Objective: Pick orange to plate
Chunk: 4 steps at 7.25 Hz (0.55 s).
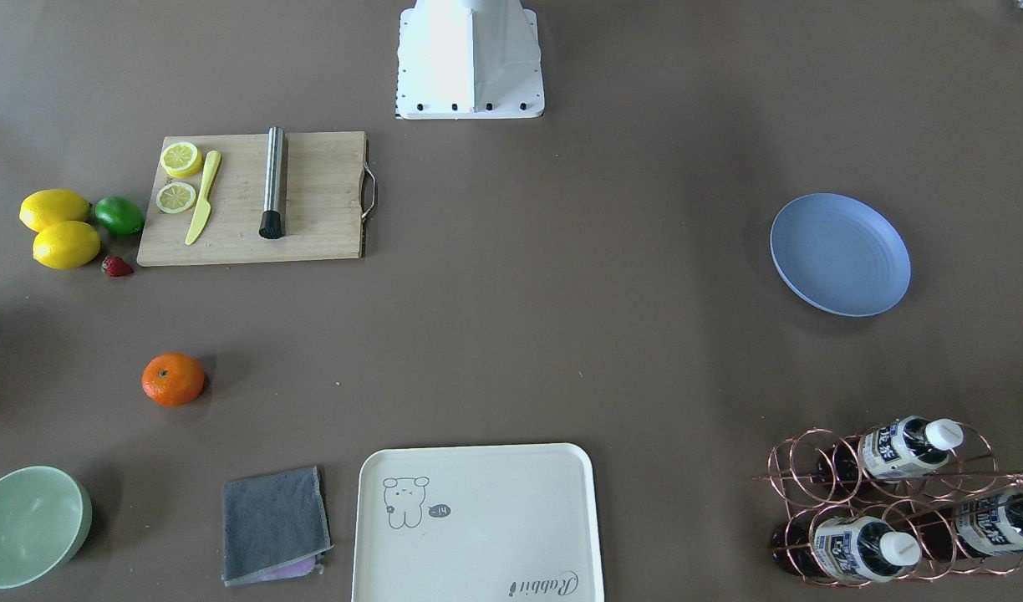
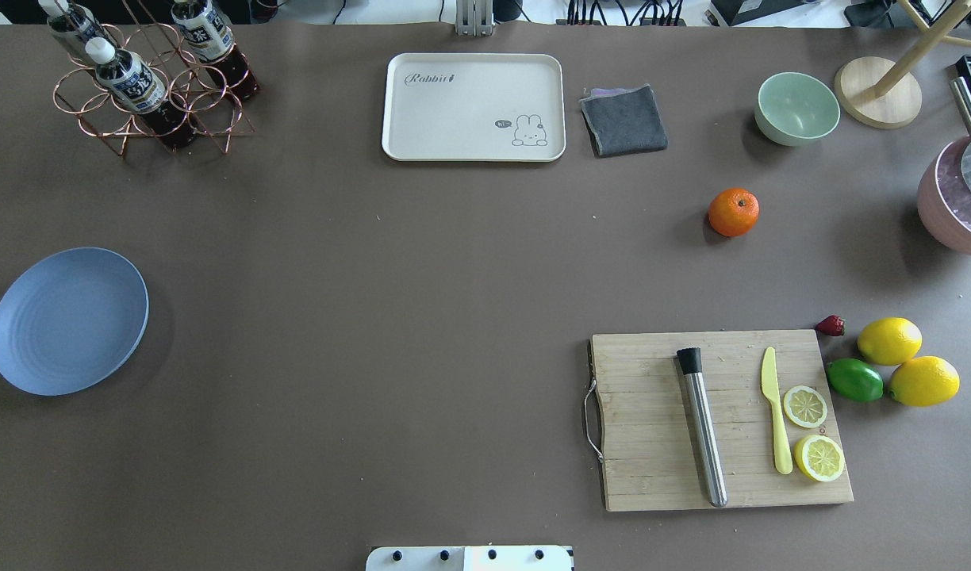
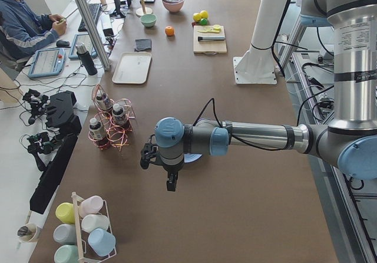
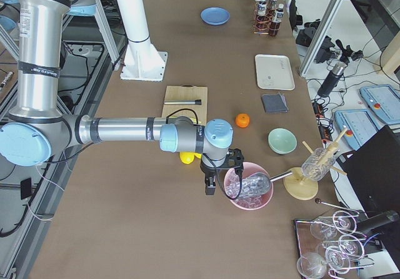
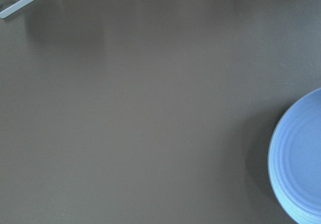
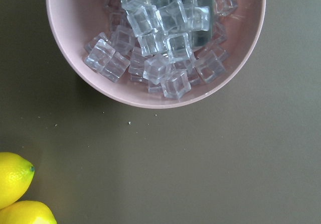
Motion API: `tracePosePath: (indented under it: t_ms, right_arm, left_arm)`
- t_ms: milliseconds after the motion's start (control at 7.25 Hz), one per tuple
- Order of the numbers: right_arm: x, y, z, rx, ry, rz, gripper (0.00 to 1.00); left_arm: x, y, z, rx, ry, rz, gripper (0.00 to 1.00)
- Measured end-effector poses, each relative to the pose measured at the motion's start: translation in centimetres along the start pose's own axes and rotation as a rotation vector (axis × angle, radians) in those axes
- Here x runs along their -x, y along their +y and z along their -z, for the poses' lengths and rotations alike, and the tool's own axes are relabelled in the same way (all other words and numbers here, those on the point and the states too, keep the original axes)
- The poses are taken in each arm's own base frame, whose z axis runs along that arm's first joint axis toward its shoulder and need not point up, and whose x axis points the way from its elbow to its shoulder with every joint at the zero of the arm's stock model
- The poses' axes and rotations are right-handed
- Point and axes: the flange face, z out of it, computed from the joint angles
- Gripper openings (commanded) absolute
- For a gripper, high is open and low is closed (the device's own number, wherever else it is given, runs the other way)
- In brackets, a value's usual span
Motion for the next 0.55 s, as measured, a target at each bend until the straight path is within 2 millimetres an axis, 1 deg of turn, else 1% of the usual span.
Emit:
tracePosePath:
  t_ms: [552]
  right_arm:
    - [0.04,-0.01,0.04,-0.001,0.0,0.001,1.0]
  left_arm:
    - [-0.21,-0.31,0.52,-0.012,0.0,-0.004,0.98]
